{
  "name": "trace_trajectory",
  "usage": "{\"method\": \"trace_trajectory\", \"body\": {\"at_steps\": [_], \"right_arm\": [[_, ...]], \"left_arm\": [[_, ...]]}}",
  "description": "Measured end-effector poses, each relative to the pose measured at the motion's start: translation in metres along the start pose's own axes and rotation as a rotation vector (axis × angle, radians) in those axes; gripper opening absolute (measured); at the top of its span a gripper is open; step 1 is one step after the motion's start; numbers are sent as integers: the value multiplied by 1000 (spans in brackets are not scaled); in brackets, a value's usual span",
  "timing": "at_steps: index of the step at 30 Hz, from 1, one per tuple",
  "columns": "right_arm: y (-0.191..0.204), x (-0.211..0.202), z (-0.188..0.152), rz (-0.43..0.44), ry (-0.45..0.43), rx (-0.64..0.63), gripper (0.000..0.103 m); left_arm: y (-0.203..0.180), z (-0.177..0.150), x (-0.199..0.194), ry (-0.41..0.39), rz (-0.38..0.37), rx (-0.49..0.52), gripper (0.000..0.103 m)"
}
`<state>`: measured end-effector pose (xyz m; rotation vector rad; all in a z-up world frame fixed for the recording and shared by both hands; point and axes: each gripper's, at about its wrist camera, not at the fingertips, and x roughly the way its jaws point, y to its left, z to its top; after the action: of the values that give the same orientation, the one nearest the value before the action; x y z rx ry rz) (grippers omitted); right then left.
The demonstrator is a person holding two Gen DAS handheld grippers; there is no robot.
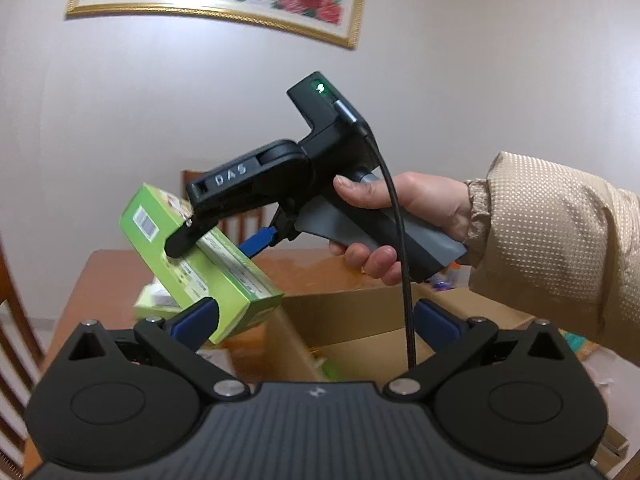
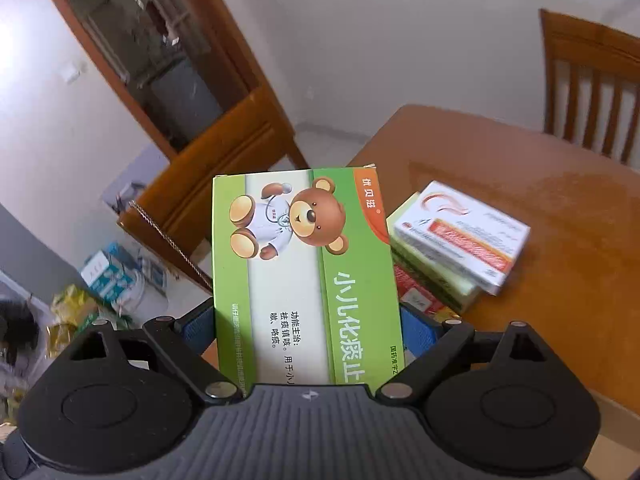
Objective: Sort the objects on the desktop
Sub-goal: 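Carry the bear-printed box with the right gripper into the cardboard box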
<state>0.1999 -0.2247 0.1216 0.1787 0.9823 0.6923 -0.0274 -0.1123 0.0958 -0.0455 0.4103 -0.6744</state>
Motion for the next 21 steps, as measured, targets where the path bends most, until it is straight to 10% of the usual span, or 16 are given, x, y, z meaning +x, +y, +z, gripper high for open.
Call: {"method": "trace_trajectory", "body": {"at_steps": [11, 21], "right_arm": [[-58, -127, -66, -178, -125, 155, 95], [-144, -127, -144, -309, -47, 379, 95]], "left_arm": [[-62, 13, 44, 11, -214, 85, 103], [-86, 6, 78, 102, -283, 127, 103]]}}
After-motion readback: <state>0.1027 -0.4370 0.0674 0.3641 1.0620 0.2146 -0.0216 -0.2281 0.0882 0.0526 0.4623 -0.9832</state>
